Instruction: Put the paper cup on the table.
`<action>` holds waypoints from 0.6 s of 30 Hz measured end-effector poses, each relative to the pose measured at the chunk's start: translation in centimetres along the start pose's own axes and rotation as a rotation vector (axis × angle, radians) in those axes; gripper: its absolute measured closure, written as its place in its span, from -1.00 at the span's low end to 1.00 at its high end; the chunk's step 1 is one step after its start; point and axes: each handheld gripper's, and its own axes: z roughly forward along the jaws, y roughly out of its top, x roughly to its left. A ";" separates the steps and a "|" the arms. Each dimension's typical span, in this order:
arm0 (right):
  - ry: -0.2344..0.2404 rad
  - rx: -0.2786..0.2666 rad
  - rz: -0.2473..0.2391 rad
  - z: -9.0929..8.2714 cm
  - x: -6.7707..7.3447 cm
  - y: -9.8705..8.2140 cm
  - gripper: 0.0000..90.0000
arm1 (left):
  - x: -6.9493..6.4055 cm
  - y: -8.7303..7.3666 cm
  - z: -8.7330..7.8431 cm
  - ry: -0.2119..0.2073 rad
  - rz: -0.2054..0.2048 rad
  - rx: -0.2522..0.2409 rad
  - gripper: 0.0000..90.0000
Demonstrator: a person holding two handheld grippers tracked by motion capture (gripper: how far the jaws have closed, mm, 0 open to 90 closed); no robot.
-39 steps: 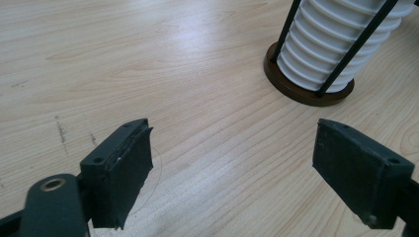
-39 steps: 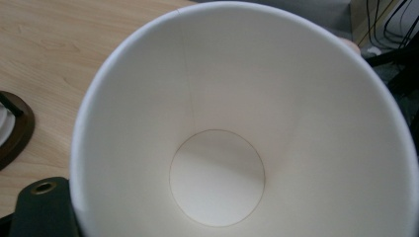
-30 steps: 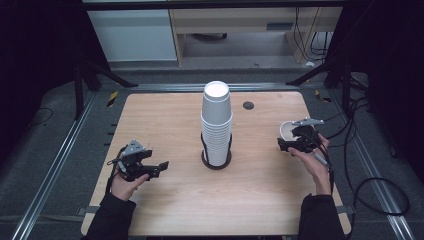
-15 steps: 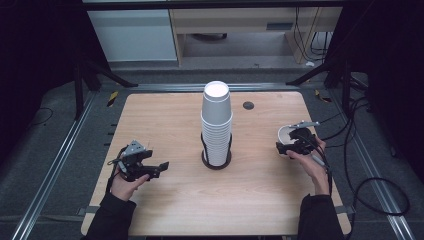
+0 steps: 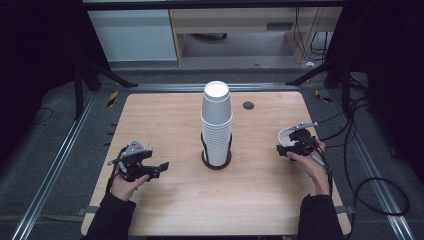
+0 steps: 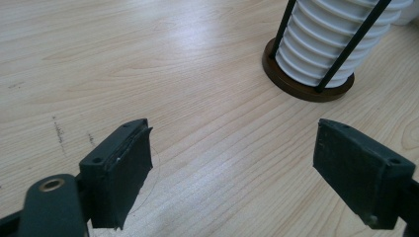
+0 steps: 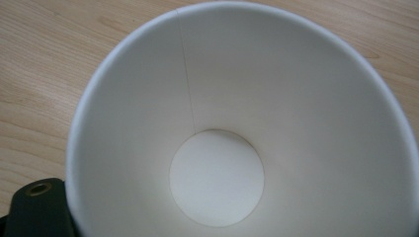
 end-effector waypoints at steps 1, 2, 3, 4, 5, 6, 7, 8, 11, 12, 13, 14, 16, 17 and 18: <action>0.005 0.000 0.001 0.0 -0.1 0.0 -0.73 | 0.0 0.0 0.0 0.000 0.000 0.000 -0.68; 0.007 -0.002 0.003 0.0 -0.1 -0.1 -0.74 | 0.0 0.0 0.0 0.000 0.000 0.000 -0.68; 0.007 -0.005 0.004 0.1 -0.1 -0.1 -0.75 | 0.0 0.0 0.0 0.000 0.001 0.000 -0.68; 0.009 -0.006 0.005 0.1 -0.1 -0.1 -0.78 | 0.0 0.0 0.0 -0.001 0.000 -0.001 -0.68; 0.014 -0.006 0.007 0.1 -0.1 -0.1 -0.81 | 0.0 0.0 0.0 -0.001 -0.001 -0.001 -0.68; 0.016 -0.006 0.007 0.1 -0.1 -0.1 -0.84 | 0.0 0.0 0.0 0.000 -0.001 -0.002 -0.68; 0.015 -0.005 0.008 0.1 -0.1 -0.1 -0.84 | 0.0 0.0 0.0 0.001 -0.003 -0.004 -0.68; 0.016 -0.008 0.008 0.0 -0.1 -0.1 -0.84 | 0.0 0.0 0.0 0.000 -0.005 -0.005 -0.68; 0.029 -0.008 0.015 -0.2 -0.1 -0.2 -0.88 | 0.0 0.0 -0.2 0.004 -0.004 -0.010 -0.69; 0.035 -0.011 0.014 -0.4 -0.1 -0.2 -0.88 | 0.0 0.0 -0.2 0.004 -0.004 -0.016 -0.69; 0.032 -0.012 0.016 -0.6 -0.1 -0.3 -0.89 | 0.0 0.0 -0.3 0.005 -0.002 -0.017 -0.69; 0.022 -0.006 0.016 -0.7 -0.1 -0.3 -0.90 | 0.0 0.0 -0.3 0.005 -0.004 -0.020 -0.69; 0.024 0.000 0.021 -1.1 -0.1 -0.4 -0.93 | 0.1 0.1 -0.5 0.003 -0.007 -0.025 -0.69; 0.030 -0.001 0.027 -1.4 -0.1 -0.6 -0.92 | 0.0 0.1 -0.5 0.003 -0.009 -0.027 -0.69; 0.031 -0.009 0.025 -1.6 -0.1 -0.7 -0.92 | 0.1 0.1 -0.5 0.002 -0.007 -0.029 -0.69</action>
